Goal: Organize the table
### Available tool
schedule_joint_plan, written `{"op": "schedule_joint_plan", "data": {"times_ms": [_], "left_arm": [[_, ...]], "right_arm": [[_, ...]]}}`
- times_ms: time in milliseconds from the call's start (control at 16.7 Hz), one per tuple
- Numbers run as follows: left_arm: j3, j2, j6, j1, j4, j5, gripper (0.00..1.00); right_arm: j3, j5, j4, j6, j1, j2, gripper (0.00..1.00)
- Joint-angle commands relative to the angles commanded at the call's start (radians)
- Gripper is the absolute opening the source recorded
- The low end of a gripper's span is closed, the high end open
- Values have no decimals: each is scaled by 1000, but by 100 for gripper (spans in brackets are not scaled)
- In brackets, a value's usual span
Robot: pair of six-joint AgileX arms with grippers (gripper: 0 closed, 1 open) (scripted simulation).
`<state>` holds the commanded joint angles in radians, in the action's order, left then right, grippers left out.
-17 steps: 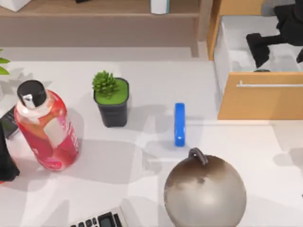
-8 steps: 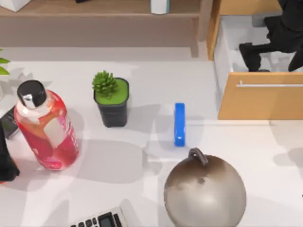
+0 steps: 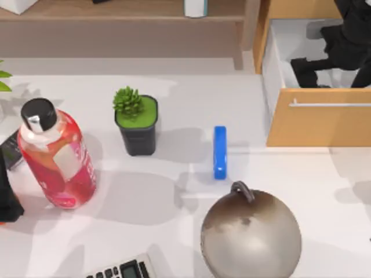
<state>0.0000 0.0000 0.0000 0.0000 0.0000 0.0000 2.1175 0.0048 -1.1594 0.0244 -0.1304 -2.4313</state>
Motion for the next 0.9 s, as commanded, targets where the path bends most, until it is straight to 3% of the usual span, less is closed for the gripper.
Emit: {"op": "schedule_joint_plan", "data": {"times_ms": [480,900], "left_arm": [[0,0,0,0,0,0,100],[0,0,0,0,0,0,100]], "right_arm": [[-19,0,44,-1,1,-23,100],[-19,0,44,-1,1,-23,47]]}}
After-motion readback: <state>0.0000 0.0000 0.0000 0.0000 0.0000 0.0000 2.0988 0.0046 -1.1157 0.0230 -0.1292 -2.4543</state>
